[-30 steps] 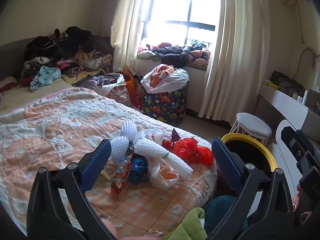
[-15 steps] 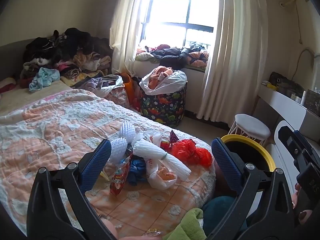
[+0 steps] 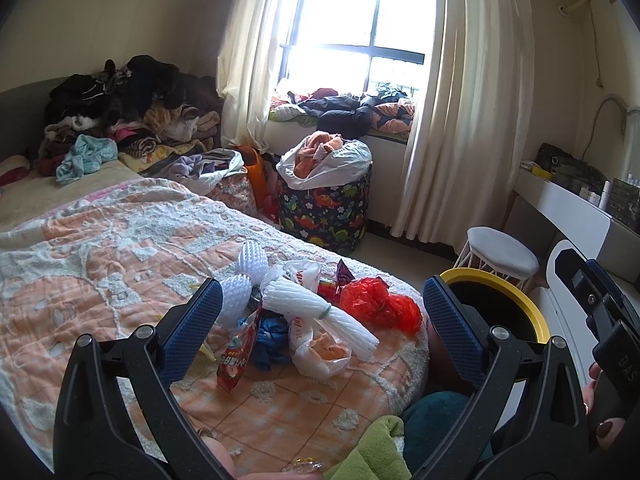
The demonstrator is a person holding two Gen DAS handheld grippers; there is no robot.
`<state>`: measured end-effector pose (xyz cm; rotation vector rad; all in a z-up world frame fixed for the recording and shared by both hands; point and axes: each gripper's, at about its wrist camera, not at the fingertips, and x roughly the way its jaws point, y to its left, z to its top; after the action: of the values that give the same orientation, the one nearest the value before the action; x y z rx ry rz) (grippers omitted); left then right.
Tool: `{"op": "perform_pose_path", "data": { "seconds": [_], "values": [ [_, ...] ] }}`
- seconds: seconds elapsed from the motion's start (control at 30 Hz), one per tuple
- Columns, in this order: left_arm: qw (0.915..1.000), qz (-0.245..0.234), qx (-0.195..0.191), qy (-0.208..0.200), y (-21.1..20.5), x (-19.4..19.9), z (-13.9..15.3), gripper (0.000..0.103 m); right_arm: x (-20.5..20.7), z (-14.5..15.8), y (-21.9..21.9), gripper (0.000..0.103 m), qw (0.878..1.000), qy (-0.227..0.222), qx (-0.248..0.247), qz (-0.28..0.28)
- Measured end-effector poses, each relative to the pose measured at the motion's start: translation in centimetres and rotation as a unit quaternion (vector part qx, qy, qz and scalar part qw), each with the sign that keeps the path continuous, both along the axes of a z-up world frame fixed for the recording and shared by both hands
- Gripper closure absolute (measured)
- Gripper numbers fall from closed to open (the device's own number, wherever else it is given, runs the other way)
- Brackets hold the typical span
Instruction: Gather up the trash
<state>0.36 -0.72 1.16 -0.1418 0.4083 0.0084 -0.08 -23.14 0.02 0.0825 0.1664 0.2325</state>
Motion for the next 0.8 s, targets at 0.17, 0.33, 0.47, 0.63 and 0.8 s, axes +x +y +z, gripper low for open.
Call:
{"op": "perform_pose_path", "data": {
  "seconds": [0.17,0.33,0.47,0.63,0.8],
  "values": [
    [1.0000,0.000,0.000,0.000,-0.01,0.00,-0.03,0.011,0.04,-0.06,-0.01,0.006,1.000,0.000,0.001,0.000],
    [1.0000,0.000,0.000,-0.001,-0.06,0.00,-0.02,0.011,0.04,-0.09,-0.02,0.006,1.000,0.000,0.002,0.000],
    [1.0000,0.000,0.000,-0.001,-0.10,0.03,-0.01,0.011,0.04,-0.06,-0.05,0.006,1.000,0.001,0.002,0.000],
    [1.0000,-0.001,-0.001,0.000,-0.14,0.04,-0.03,0.011,0.06,-0.13,-0.05,0.006,1.000,0.000,0.003,-0.001],
    [1.0000,-0.003,-0.002,0.000,-0.62,-0.44,-0.25,0.011,0.08,-0.10,-0.07,0.006,1.000,0.001,0.003,0.000]
  ]
}}
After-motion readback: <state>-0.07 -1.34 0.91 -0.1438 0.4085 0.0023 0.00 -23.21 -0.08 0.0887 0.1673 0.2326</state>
